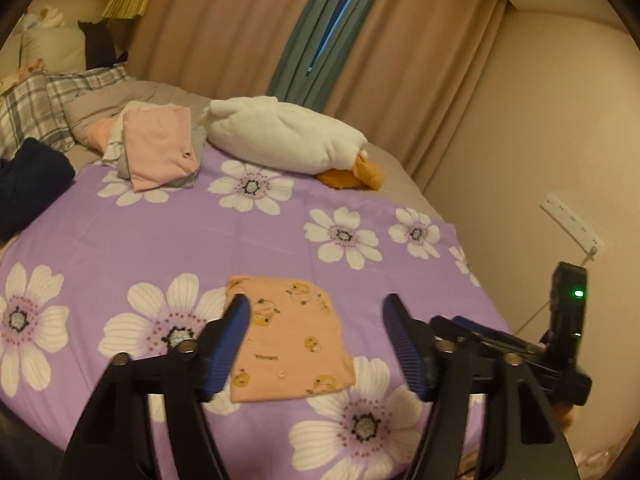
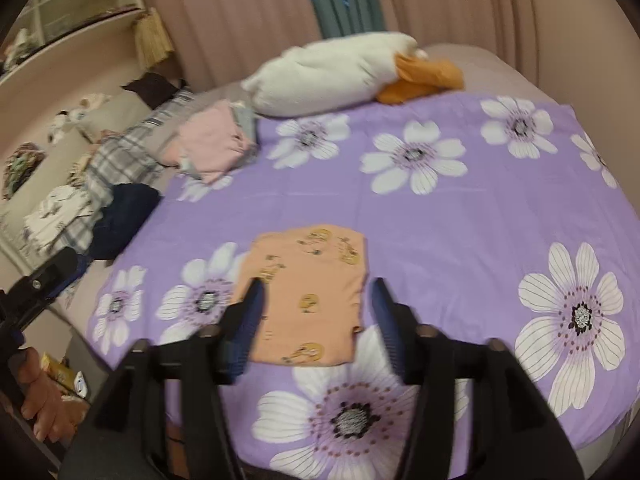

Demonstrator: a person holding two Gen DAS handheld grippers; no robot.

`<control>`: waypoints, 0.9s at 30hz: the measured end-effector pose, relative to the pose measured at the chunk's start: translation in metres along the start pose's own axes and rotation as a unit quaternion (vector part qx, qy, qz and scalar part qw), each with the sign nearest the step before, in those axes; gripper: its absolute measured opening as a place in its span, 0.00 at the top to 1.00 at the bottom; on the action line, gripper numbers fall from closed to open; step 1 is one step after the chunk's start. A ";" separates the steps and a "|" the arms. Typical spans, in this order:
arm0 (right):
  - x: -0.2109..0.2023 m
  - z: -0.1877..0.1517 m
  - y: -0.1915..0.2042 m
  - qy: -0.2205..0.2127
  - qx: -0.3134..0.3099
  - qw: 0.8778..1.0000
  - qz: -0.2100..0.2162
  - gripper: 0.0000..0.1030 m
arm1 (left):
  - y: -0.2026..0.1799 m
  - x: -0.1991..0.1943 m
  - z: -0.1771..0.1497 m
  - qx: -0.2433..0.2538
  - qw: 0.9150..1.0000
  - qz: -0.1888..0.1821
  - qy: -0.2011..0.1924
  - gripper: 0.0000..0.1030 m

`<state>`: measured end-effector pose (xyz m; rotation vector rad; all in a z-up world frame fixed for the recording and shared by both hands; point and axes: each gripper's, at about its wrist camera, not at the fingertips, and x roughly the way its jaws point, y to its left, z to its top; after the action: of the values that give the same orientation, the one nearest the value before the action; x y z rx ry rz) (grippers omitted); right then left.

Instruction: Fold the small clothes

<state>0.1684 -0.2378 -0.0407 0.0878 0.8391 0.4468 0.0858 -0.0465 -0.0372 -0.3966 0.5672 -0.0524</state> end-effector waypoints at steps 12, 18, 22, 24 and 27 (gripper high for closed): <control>-0.069 -0.010 0.019 -0.132 -0.020 0.991 -0.031 0.00 | -0.020 -0.004 -0.004 0.054 0.998 0.014 -0.020 0.00; -0.068 -0.012 0.036 -0.130 -0.054 0.989 -0.045 0.00 | -0.036 -0.005 -0.013 0.067 0.998 0.004 -0.020 0.00; -0.064 -0.013 0.034 -0.113 -0.051 0.991 -0.053 0.00 | -0.041 -0.001 -0.016 0.082 0.996 0.036 -0.012 0.00; -0.065 -0.012 0.032 -0.118 -0.038 0.990 -0.061 0.00 | -0.039 -0.002 -0.016 0.072 0.996 0.048 -0.019 0.00; -0.070 -0.011 0.029 -0.128 -0.021 0.990 -0.058 0.00 | -0.035 -0.003 -0.014 0.063 0.996 0.064 -0.023 0.00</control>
<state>0.1092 -0.2418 0.0082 0.0557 0.5795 0.3340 0.0777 -0.0830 -0.0337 -0.2376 0.5390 0.0435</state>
